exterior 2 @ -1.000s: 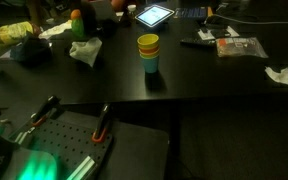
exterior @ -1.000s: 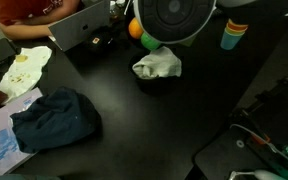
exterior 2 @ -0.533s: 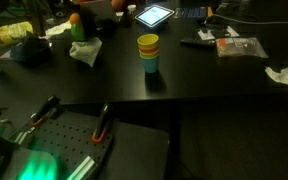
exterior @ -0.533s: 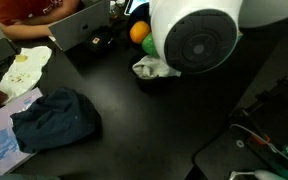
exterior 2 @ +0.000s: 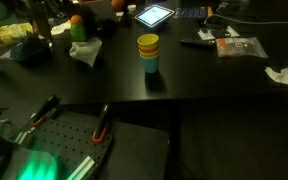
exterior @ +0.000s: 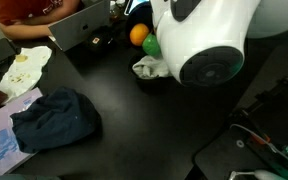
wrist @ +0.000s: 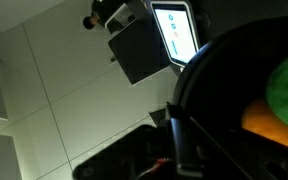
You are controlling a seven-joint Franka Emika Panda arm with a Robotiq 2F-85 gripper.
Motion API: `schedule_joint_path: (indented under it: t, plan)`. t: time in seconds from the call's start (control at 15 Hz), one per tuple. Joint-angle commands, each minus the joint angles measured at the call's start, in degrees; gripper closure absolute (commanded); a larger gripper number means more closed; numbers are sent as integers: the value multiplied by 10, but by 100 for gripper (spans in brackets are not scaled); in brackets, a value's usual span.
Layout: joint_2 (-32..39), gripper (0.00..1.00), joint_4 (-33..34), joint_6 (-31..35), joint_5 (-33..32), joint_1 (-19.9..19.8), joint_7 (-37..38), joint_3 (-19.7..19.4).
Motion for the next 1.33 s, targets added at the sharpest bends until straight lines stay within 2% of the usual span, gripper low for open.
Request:
schedule_joint_path:
  t: [0.0, 0.87, 1.27]
  plan:
    - [-7, 98, 3, -39, -46, -6, 10, 5]
    - [-7, 98, -6, -68, -55, -14, 4, 3]
    - [-20, 98, -11, -95, -18, -45, -24, -15]
